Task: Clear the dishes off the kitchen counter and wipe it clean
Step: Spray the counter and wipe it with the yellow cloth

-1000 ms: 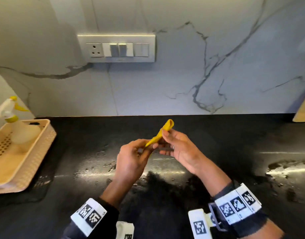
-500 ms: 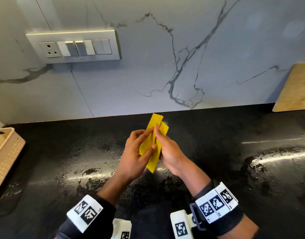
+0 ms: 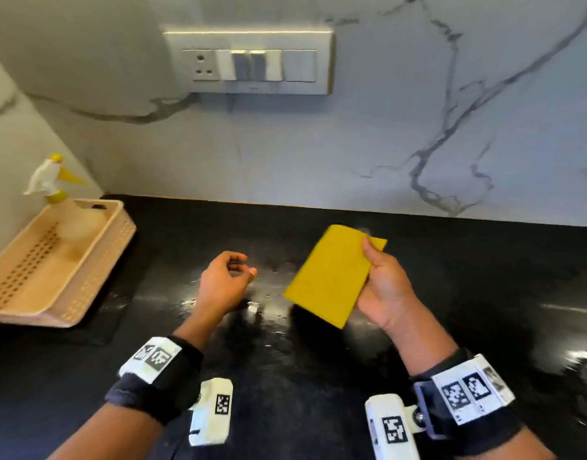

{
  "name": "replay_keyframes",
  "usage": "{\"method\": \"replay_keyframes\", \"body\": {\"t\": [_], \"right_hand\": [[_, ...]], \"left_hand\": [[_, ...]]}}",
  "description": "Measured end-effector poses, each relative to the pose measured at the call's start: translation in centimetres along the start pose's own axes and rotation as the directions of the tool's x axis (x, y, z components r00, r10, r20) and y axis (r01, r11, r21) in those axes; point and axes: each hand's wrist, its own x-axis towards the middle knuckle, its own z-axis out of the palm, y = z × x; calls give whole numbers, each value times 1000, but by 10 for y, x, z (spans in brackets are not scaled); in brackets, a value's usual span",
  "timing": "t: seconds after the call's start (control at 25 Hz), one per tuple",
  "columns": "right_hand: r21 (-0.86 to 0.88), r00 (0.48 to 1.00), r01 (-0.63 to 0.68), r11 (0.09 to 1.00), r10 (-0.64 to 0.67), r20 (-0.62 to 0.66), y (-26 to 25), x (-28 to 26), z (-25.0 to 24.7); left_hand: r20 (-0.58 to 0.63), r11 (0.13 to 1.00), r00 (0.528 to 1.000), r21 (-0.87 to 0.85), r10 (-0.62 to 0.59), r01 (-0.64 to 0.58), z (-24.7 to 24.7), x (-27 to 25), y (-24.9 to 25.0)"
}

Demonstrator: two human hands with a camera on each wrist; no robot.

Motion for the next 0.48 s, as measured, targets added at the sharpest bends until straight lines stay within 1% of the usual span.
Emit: {"method": "replay_keyframes", "body": {"t": [0.04, 0.08, 0.12, 0.16, 0.2, 0.24, 0.28, 0.32, 0.36, 0.4, 0.44, 0.48], "right_hand": [[-47, 998, 35, 998, -37, -52, 5, 14, 13], [-157, 988, 92, 983, -110, -109, 11, 31, 28], [-334, 968, 163, 928, -216, -128, 19, 46, 45], [-541, 942, 233, 808, -327, -83, 30, 65, 61], [-716, 916, 289, 636, -401, 15, 45, 87, 74], [-844, 909, 300, 444, -402, 111, 62, 112, 82], [-938, 935, 239, 250, -321, 152, 84, 139, 91], [-990, 969, 128, 64, -223, 111, 105, 163, 99], [-996, 986, 18, -90, -166, 33, 123, 184, 109], [-982, 989, -56, -179, -146, -30, 137, 202, 122], [-973, 987, -98, -209, -142, -69, 147, 211, 140], [-970, 987, -107, -219, -139, -78, 155, 219, 159]], "left_hand": [[-62, 990, 998, 138, 9, -1, -19, 5, -23], [-123, 966, 992, 258, 29, 4, -39, 9, -46], [-168, 935, 985, 353, 45, 17, -58, 12, -68], [-192, 900, 980, 436, 59, 31, -75, 14, -91], [-187, 861, 980, 507, 71, 34, -88, 14, -111], [-165, 824, 984, 566, 71, 36, -95, 14, -126], [-143, 794, 988, 606, 51, 47, -100, 14, -140], [-121, 772, 992, 634, 33, 51, -101, 15, -149], [-98, 755, 995, 654, 17, 52, -101, 19, -156], [-70, 738, 997, 672, -16, 59, -102, 25, -159], [-27, 730, 997, 680, -70, 70, -103, 31, -160], [25, 726, 990, 683, -142, 87, -106, 37, -159]]}}
